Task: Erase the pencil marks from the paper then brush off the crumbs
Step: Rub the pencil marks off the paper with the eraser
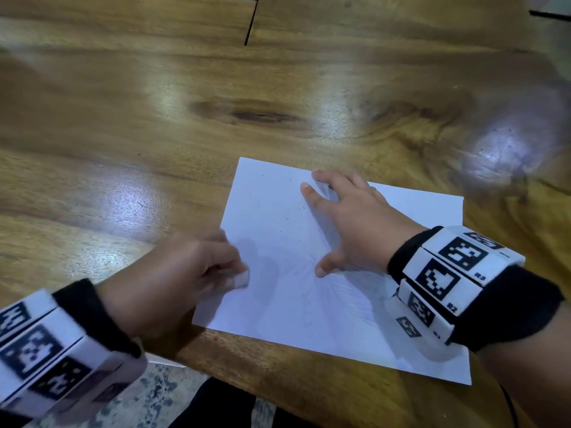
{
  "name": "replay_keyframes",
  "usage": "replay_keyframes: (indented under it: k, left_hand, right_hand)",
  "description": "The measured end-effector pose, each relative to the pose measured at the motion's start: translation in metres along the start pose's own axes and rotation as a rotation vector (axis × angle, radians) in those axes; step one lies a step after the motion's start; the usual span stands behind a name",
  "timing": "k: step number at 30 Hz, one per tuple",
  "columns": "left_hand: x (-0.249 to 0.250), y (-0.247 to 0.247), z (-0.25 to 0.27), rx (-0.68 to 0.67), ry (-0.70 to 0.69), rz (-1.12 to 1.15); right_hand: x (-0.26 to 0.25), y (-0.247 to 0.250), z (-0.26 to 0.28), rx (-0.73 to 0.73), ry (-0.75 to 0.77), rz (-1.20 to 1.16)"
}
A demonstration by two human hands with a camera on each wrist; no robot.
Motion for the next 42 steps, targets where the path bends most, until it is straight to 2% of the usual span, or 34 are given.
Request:
replay_keyframes:
  k: [4,7,11,14,19,25,31,33,36,38,40,42]
  left_hand:
    - [0.001,-0.028,0.024,-0.156,-0.003,0.017]
    - [0.001,-0.016,0.014,-0.114,0.018,0.064]
    - [0.011,0.015,-0.024,0.037,-0.001,-0.032]
    - [0.012,0.010,-0.029,0.049,0.000,-0.070]
    - [0.019,-0.034,0.000,-0.198,-0.026,0.013]
    - [0.012,0.006,-0.031,0.009,-0.005,-0.083]
    - [0.015,-0.037,0.007,-0.212,-0.021,-0.039]
    - [0.016,-0.026,0.001,-0.160,-0.026,0.003]
    - [0.013,0.002,-0.020,-0.001,-0.005,-0.051]
    - [0.011,0.005,-0.023,0.035,-0.004,-0.069]
    - [0.014,-0.009,-0.012,-0.031,-0.031,-0.052]
    - [0.016,-0.031,0.005,-0.153,-0.032,-0.016]
  right_hand:
    - [0.000,0.000,0.000,-0.004,0.001,0.004]
    - [0.000,0.000,0.001,-0.001,0.001,-0.003]
    - [-0.001,0.000,0.001,-0.003,0.001,0.002]
    - [0.000,0.001,0.001,-0.001,0.003,0.001]
    - [0.000,0.001,0.001,0.006,0.010,-0.012]
    - [0.000,0.000,0.000,0.011,0.006,-0.003]
    - [0.000,0.000,0.000,0.009,0.012,-0.007]
    - [0.000,0.000,0.000,0.007,0.012,-0.012]
    - [0.000,0.000,0.001,0.009,0.009,-0.003]
    - [0.000,0.000,0.000,0.003,0.006,0.003]
    - [0.000,0.000,0.000,-0.003,0.003,0.002]
    - [0.001,0.000,0.000,-0.005,0.000,-0.003]
Point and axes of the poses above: each hand's wrist, its own z-axis away from the middle knuckle, its own y-axis out of the back of the hand, x = y × z, the point moved 10 cm from there along -z, towards the middle knuckle, and after that the axes turned 13 degrees about -x, right-handed, at the moved point
